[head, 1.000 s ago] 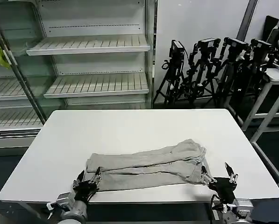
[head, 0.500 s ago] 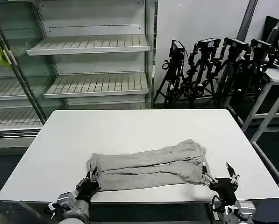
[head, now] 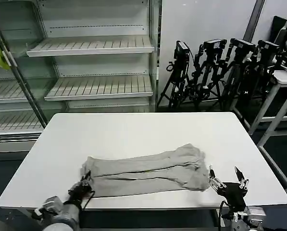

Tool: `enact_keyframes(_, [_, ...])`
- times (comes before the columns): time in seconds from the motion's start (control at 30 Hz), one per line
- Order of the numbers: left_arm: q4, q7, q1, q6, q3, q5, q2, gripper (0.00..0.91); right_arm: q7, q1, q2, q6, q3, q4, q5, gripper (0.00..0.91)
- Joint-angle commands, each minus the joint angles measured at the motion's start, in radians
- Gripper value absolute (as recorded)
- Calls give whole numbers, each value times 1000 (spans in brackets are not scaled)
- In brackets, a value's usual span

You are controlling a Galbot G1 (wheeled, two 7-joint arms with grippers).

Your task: Fold and organize the clothes.

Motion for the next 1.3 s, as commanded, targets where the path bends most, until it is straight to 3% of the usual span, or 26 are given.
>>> enact_keyframes(0.03, [75, 21, -4, 14, -310, -233, 189, 40, 0, 6, 1, -1, -3, -3, 3, 907])
enact_keyframes(0.27, [107, 25, -6, 70, -410, -416, 247, 40, -1, -6, -1, -1, 6, 1, 4, 907])
enact_keyframes(0.37, [-8, -7, -5, 107, -364, -575, 211, 40, -1, -17, 2, -1, 9, 9, 2, 907])
enact_keyframes(0.6, [-216, -79, -67, 126, -136, -751, 46, 40, -2, -42, 4, 0, 15, 7, -4, 907])
enact_keyframes(0.73, [-261, -102, -144, 117, 29, -749, -43, 50, -1, -51, 8, 2, 16, 2, -8, 907])
enact_keyframes(0.9, [-189, -105, -237, 115, 214, -646, -153, 50, -1, -58, 12, 2, 13, 3, -14, 907])
enact_keyframes(1.3, [61, -94, -358, 105, 391, -465, -233, 50, -3, -71, 13, 10, 29, 9, -10, 907])
